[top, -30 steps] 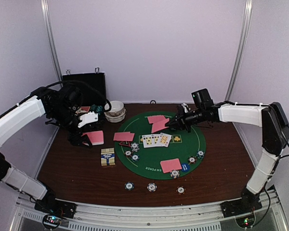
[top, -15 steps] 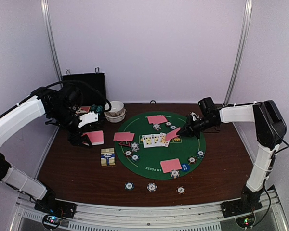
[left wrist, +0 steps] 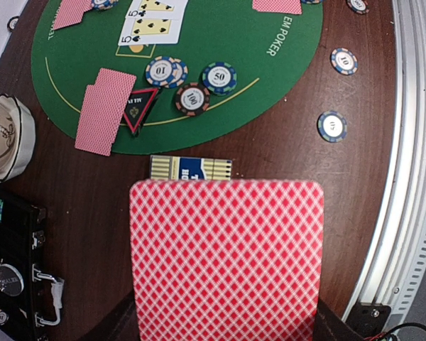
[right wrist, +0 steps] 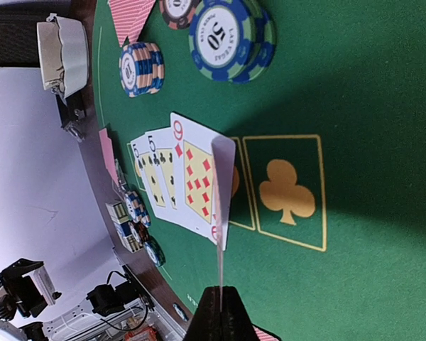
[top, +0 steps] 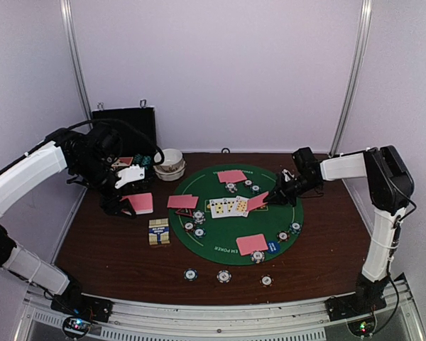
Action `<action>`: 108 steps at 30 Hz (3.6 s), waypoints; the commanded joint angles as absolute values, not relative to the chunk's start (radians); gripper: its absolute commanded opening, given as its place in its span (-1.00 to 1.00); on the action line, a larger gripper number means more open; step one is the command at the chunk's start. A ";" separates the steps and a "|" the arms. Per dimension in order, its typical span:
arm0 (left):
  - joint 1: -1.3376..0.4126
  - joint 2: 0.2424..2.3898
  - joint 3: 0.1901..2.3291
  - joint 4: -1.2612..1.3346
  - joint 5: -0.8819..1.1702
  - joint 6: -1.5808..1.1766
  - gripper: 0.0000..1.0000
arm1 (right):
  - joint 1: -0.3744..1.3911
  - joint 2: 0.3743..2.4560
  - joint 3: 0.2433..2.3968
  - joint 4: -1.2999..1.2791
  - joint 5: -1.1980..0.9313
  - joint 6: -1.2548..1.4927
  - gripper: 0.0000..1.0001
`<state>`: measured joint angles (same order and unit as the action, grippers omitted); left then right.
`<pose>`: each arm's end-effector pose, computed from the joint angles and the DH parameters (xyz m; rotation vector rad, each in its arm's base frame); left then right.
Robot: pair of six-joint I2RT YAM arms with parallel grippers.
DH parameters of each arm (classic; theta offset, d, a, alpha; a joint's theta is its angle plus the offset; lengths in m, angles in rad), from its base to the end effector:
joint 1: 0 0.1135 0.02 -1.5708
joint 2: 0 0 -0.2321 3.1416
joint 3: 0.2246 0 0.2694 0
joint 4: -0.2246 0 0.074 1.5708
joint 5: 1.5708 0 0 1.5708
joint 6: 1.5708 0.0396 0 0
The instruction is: Distribute texas hold em gaming equipment
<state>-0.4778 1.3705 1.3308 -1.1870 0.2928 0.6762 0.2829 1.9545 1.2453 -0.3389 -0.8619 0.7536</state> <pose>0.2402 -0.1372 0.2851 1.5593 2.2664 -0.3562 0.3710 0.1391 0.1168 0.3125 2.7534 1.4629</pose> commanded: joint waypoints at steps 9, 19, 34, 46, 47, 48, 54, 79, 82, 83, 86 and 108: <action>-0.474 1.381 1.358 -1.164 0.317 0.688 -1.00 | 0.262 2.024 1.325 -0.457 -0.739 0.650 -1.00; -0.474 1.376 1.353 -1.165 0.322 0.687 -1.00 | 0.259 2.067 1.405 -0.549 -0.674 0.601 -0.73; -0.474 1.371 1.356 -1.164 0.326 0.684 -1.00 | 0.265 2.014 1.447 -0.653 -0.555 0.553 0.34; -0.474 1.367 1.356 -1.165 0.321 0.678 -1.00 | 0.337 1.858 1.511 -0.729 -0.412 0.561 0.97; -0.474 1.367 1.356 -1.165 0.320 0.678 -1.00 | 0.356 1.844 1.514 -0.718 -0.423 0.573 0.98; -0.474 1.367 1.355 -1.164 0.319 0.678 -1.00 | 0.377 1.831 1.519 -0.703 -0.437 0.591 0.99; -0.474 1.371 1.359 -1.163 0.310 0.670 -1.00 | 0.572 1.807 1.547 -0.538 -0.550 0.746 0.99; -0.474 1.363 1.368 -1.159 0.330 0.666 -1.00 | 0.969 2.039 1.632 0.044 -0.777 1.159 0.99; -0.475 1.363 1.366 -1.159 0.332 0.665 -1.00 | 0.985 2.062 1.655 0.062 -0.782 1.165 0.99; -0.474 1.363 1.367 -1.159 0.332 0.666 -1.00 | 0.988 2.070 1.659 0.071 -0.783 1.173 0.99; -0.474 1.365 1.372 -1.159 0.336 0.663 -1.00 | 0.996 2.101 1.692 0.078 -0.795 1.183 0.99; -0.474 1.370 1.373 -1.162 0.346 0.666 -1.00 | 1.032 2.297 1.927 0.070 -0.886 1.214 0.99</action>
